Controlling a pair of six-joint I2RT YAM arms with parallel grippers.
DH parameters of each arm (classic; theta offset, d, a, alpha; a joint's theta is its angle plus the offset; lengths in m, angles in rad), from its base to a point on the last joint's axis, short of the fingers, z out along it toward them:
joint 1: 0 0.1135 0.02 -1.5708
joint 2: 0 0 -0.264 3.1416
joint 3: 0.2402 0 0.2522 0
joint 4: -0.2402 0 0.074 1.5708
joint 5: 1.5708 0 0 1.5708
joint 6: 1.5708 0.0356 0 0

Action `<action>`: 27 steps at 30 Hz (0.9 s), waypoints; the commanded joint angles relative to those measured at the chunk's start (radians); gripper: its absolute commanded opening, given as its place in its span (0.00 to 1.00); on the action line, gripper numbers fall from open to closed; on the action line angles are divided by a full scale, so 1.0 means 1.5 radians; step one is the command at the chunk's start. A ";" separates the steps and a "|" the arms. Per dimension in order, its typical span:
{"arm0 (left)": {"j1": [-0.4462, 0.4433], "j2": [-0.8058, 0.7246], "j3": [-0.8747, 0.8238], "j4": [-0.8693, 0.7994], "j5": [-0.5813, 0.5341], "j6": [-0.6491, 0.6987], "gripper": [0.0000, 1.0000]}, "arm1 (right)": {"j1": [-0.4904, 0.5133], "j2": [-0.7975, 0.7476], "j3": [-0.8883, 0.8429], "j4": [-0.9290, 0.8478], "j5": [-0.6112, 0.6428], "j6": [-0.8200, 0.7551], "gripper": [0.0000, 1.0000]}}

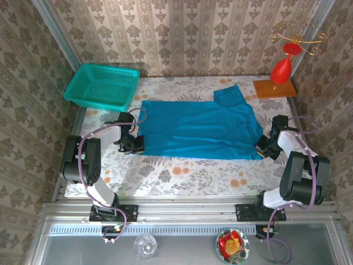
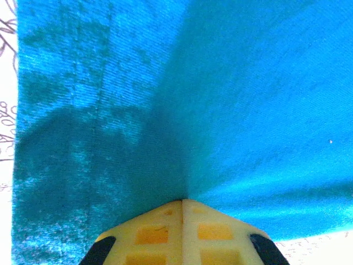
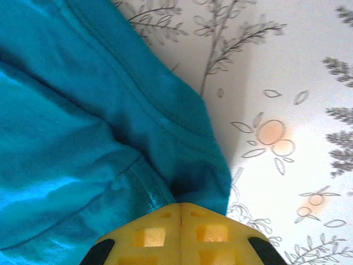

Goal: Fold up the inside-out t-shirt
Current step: Smooth out the T-shirt at the center of the table, then move the T-shirt to the center of the table.

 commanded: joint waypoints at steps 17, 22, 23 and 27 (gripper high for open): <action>0.014 -0.049 0.000 -0.062 -0.014 -0.018 0.04 | -0.020 -0.095 0.015 -0.056 0.045 0.027 0.35; 0.010 -0.071 0.041 -0.079 0.007 -0.020 0.05 | 0.024 -0.094 0.022 -0.033 -0.120 0.031 0.38; 0.009 -0.066 0.048 -0.081 0.011 -0.019 0.05 | 0.029 -0.079 0.022 -0.024 -0.156 0.034 0.38; 0.002 -0.025 0.068 -0.071 0.029 -0.017 0.04 | 0.036 -0.028 0.000 0.030 -0.220 0.057 0.40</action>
